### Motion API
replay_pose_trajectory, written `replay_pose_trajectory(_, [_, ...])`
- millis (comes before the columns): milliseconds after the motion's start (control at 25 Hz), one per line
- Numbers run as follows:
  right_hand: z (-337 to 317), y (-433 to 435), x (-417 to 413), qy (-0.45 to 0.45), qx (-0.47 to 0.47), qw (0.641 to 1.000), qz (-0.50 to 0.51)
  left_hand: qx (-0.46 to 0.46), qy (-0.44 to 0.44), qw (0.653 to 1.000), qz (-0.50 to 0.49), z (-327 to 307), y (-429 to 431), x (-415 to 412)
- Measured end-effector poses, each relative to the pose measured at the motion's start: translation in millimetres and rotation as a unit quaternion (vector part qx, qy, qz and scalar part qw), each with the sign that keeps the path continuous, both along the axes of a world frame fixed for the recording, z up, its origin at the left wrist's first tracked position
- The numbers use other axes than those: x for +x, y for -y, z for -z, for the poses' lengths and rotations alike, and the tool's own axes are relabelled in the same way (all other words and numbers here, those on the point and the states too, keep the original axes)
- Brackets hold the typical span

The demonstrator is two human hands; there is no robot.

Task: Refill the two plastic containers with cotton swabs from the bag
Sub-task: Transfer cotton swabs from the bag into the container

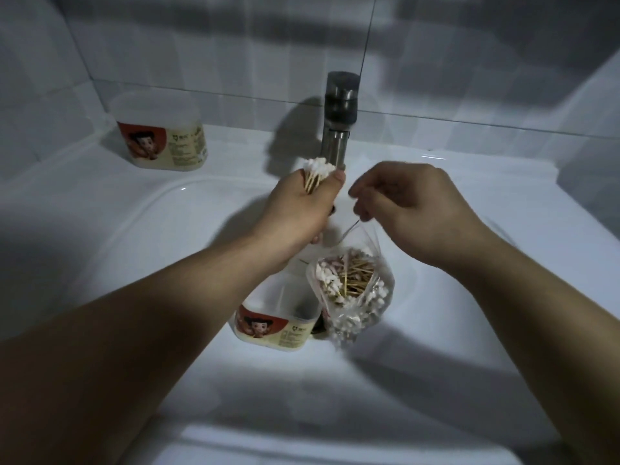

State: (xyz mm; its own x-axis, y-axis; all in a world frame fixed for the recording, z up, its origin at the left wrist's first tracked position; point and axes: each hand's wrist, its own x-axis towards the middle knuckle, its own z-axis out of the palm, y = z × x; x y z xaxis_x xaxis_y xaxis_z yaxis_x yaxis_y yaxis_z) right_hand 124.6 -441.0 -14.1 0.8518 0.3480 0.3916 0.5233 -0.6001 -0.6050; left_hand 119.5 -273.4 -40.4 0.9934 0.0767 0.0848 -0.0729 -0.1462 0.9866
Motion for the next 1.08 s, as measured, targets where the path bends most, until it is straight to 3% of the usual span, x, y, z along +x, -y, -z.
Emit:
replay_pose_trajectory(160, [4.2, -1.2, -5.9, -0.034, -0.214, 0.972, -0.088, -0.165, -0.025, 0.986, -0.029, -7.6, 2.2, -1.4])
replay_pose_trajectory(400, [7.7, -3.5, -5.7, -0.059, -0.296, 0.949, -0.092, -0.239, -0.031, 0.971, -0.008, -16.1, 6.4, -8.3])
replay_pose_trajectory(840, [7.6, -5.7, -5.9, -0.053, -0.297, 0.947, -0.108, -0.267, -0.044, 0.963, 0.005, -21.0, 2.2, -8.6])
replay_pose_trajectory(1080, [6.0, -5.2, -7.4, -0.073, -0.293, 0.948, -0.102, -0.235, -0.047, 0.971, 0.002, -16.9, 4.0, -8.3])
